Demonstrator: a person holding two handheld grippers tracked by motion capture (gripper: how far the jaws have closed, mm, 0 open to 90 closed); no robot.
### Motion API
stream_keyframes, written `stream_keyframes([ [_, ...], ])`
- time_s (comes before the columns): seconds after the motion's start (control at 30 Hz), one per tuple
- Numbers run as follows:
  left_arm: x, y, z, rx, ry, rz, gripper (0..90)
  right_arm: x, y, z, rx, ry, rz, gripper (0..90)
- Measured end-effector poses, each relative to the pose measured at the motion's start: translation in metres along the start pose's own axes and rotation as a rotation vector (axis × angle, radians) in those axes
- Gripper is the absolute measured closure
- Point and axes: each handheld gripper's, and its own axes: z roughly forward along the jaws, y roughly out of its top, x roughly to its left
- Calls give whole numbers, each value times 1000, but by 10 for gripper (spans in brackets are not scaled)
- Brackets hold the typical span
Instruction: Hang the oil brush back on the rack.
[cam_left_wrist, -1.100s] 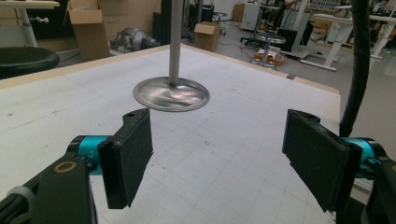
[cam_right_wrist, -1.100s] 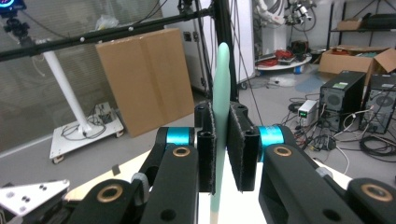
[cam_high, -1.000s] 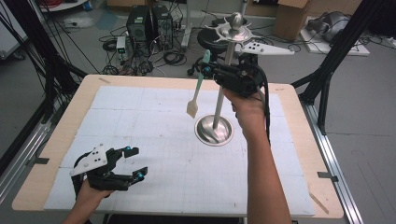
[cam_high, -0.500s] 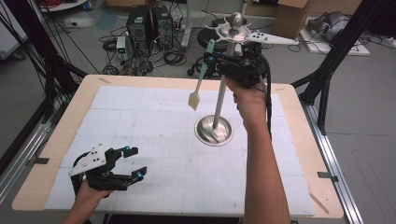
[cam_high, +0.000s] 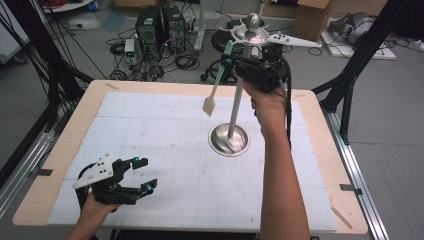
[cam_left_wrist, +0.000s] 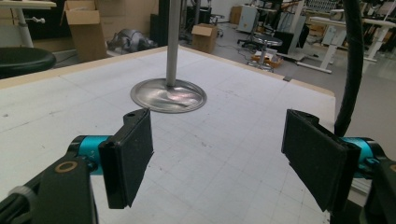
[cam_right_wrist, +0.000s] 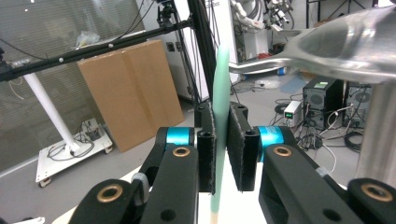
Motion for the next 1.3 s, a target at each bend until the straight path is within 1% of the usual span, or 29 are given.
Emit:
stream_keyframes([
  [0.17, 0, 0, 1, 5, -3, 3, 252, -2, 0, -2, 5, -21, 2, 824],
  [0.23, 1, 0, 0, 5, -1, 5, 252, -2, -1, -3, 5, -25, -8, 822],
  [0.27, 1, 0, 0, 2, -1, 2, 252, -2, -3, -5, 6, -40, -23, 811],
  [0.3, 0, 0, 0, 0, -1, -1, 252, -2, -3, -5, 6, -40, -23, 811],
  [0.33, 0, 0, 0, -2, 0, -3, 252, -1, -6, -7, -9, -50, -36, 724],
  [0.4, 0, 0, -1, -6, -3, -8, 251, -2, -8, -10, -10, -70, -39, 627],
  [0.47, 1, 0, -1, -9, -3, -12, 251, -2, -10, -12, -9, -77, -43, 624],
  [0.5, 1, 0, -1, -11, -3, -13, 250, -3, -12, -14, -7, -84, -52, 605],
  [0.53, 1, 0, -1, -12, -3, -12, 250, -3, -18, -19, -19, -106, -51, 538],
  [0.6, 1, 0, -1, -15, -1, -17, 250, -3, -27, -25, -39, -136, -71, 515],
  [0.63, 2, 0, -1, -15, -2, -20, 250, -3, -27, -25, -39, -136, -71, 515],
  [0.7, 2, 0, -1, -19, -3, -24, 250, -3, -39, -32, -53, -152, -81, 480],
  [0.73, 2, 0, -1, -19, -4, -24, 250, -3, -45, -34, -57, -150, -91, 475],
  [0.83, 2, 0, 0, -20, -2, -28, 248, -3, -65, -42, -42, -167, -100, 426],
  [0.87, 2, 0, 0, -22, 1, -33, 247, -4, -71, -44, -37, -165, -100, 413],
  [0.9, 2, 0, 0, -25, 3, -33, 246, -4, -83, -49, -36, -161, -105, 391],
  [0.93, 2, 0, 0, -25, 3, -33, 246, -4, -83, -49, -36, -161, -105, 391],
  [0.97, 2, -1, 0, -24, 5, -35, 246, -4, -89, -52, -33, -164, -102, 379],
  [1.0, 3, -1, 0, -25, 6, -38, 245, -3, -100, -59, -32, -161, -111, 357],
  [1.03, 3, -1, 0, -25, 6, -38, 245, -2, -106, -63, -32, -164, -116, 355],
  [1.07, 3, -1, 0, -25, 5, -41, 245, -2, -106, -63, -32, -164, -116, 355],
  [1.1, 4, -1, 0, -26, 4, -42, 245, -2, -113, -67, -27, -171, -129, 350],
  [1.17, 4, -2, 0, -31, 1, -46, 246, -1, -125, -75, -16, -181, -137, 328],
  [1.2, 4, -2, 0, -31, 3, -47, 243, 0, -138, -83, -3, -194, -150, 297],
  [1.23, 4, -2, 0, -33, 6, -48, 243, 0, -138, -83, -3, -194, -150, 297],
  [1.27, 5, -3, 0, -37, 7, -48, 242, 1, -151, -93, 14, -207, -153, 272],
  [1.3, 5, -3, 0, -37, 7, -48, 242, 1, -151, -93, 14, -207, -153, 272],
])
